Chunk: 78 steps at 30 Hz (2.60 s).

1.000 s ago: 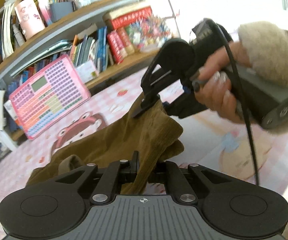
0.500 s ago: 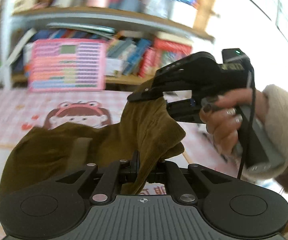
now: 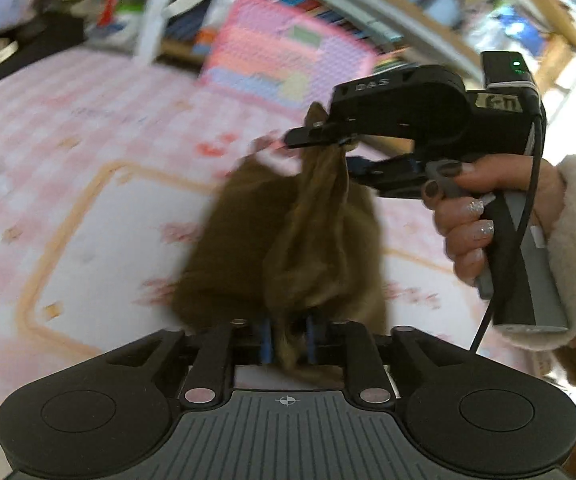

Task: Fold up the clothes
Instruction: 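Lift and fold the pants with the right gripper while the left gripper grasps them too, then lay the folded pants on the mat and open both grippers, then grasp the end of the pants strip with the left gripper and lift it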

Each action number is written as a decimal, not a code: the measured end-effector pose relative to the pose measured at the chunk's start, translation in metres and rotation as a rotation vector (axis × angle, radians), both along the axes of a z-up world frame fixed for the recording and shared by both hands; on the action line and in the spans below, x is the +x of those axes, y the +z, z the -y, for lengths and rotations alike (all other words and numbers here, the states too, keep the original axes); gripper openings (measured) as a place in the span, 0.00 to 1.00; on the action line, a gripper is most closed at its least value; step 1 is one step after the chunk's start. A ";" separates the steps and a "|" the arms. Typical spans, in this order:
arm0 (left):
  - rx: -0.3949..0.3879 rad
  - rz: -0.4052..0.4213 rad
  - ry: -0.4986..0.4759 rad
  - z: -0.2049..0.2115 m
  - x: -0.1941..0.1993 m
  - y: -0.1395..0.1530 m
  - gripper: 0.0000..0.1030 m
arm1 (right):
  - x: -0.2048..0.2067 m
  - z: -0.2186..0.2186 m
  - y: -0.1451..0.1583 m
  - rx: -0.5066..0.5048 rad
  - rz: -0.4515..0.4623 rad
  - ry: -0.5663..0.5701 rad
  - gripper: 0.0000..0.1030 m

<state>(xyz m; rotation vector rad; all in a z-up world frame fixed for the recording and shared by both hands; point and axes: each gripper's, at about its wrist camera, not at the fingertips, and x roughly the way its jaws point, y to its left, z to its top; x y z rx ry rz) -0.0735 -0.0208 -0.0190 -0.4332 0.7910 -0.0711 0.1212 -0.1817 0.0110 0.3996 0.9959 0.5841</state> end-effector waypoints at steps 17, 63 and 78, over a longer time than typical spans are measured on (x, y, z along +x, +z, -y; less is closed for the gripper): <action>-0.038 0.125 -0.159 -0.076 0.025 0.004 0.41 | -0.103 -0.003 0.028 -0.212 0.270 -0.078 0.72; -0.121 0.022 -0.196 -0.059 0.154 -0.030 0.36 | -0.147 0.033 -0.041 -0.309 0.030 -0.360 0.70; -0.016 -0.038 -0.265 -0.054 0.077 -0.029 0.68 | -0.156 0.044 -0.036 -0.268 0.025 -0.437 0.70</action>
